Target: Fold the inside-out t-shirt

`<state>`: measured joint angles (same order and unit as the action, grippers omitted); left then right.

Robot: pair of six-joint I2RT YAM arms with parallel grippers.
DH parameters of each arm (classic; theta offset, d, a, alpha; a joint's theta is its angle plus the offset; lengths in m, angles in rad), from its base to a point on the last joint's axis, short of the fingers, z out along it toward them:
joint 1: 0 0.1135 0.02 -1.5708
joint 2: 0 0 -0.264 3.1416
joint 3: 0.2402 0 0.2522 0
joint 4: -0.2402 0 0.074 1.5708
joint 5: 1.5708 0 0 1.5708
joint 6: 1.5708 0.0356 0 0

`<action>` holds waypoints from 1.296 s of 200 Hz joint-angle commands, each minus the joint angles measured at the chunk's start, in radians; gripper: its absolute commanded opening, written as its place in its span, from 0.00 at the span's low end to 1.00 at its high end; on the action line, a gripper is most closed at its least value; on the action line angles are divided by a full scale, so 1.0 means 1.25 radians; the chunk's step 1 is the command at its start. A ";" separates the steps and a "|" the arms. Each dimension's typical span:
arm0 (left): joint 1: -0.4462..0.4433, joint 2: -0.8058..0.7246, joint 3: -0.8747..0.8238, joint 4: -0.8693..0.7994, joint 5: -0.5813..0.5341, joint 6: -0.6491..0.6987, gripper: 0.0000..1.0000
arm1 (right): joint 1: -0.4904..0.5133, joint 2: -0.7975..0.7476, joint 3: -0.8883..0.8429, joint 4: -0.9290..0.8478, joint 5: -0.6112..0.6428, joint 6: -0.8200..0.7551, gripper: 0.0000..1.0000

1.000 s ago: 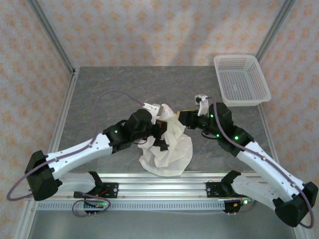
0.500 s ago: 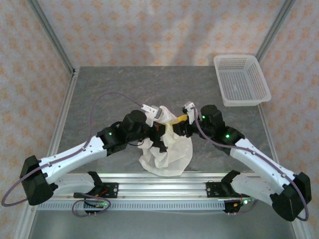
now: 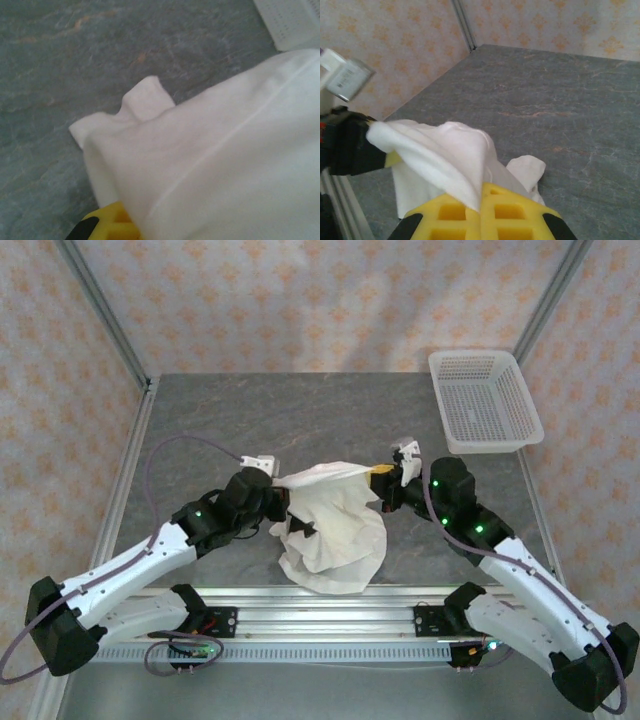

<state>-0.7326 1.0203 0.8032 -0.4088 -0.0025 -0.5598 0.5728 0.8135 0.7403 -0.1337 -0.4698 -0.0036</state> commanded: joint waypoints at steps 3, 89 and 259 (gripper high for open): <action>0.023 -0.012 -0.016 -0.066 -0.048 -0.032 0.07 | -0.015 -0.007 -0.006 0.032 0.003 0.034 0.00; -0.036 -0.052 0.127 -0.085 0.157 0.298 0.65 | -0.015 0.039 0.049 0.013 -0.047 0.037 0.00; -0.003 0.100 0.274 0.160 0.521 0.059 0.00 | -0.015 0.127 0.049 -0.140 0.239 -0.004 0.11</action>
<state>-0.7429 1.1606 1.1160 -0.2710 0.4400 -0.3752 0.5621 0.9192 0.7940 -0.2108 -0.3428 0.0296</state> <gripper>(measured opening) 0.045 0.045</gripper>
